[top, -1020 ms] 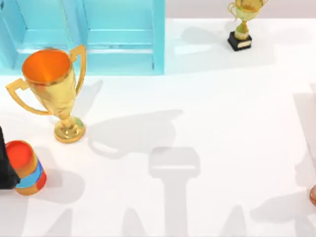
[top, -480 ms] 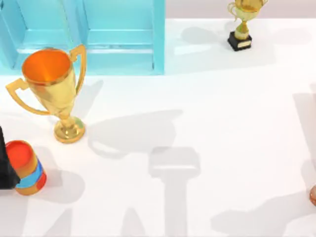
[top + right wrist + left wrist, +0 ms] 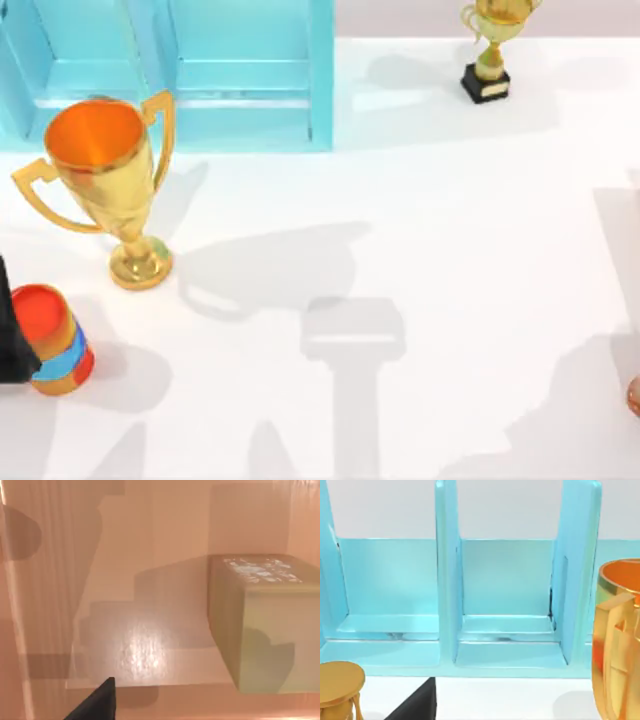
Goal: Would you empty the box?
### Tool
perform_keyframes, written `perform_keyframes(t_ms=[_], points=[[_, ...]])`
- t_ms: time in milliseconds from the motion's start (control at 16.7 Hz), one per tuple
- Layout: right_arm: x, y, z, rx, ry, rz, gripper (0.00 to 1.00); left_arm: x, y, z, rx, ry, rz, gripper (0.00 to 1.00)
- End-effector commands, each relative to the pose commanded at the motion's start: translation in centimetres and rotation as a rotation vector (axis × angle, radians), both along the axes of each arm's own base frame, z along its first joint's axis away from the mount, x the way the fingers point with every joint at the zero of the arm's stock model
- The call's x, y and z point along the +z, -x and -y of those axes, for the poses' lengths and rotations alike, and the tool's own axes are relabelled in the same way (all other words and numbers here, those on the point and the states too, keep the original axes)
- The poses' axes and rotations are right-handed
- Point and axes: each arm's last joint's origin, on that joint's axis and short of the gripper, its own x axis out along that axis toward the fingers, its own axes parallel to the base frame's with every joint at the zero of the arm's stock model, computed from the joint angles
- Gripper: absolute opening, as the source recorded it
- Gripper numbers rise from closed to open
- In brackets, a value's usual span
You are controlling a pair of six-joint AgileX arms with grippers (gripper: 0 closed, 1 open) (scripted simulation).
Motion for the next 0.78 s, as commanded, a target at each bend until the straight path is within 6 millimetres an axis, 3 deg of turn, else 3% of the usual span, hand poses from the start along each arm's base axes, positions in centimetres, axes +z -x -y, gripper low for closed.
perform_keyframes(t_ms=[300, 660, 780], points=[[0.3, -1.2, 3.0, 0.000, -0.044, -0.095, 1.00, 0.0, 0.0, 0.0, 0.000, 0.000, 0.000, 1.00], [0.2, -1.2, 2.9, 0.003, -0.044, -0.095, 1.00, 0.0, 0.0, 0.0, 0.000, 0.000, 0.000, 1.00], [-0.9, -1.3, 3.0, 0.001, -0.047, -0.100, 1.00, 0.0, 0.0, 0.0, 0.000, 0.000, 0.000, 1.00]])
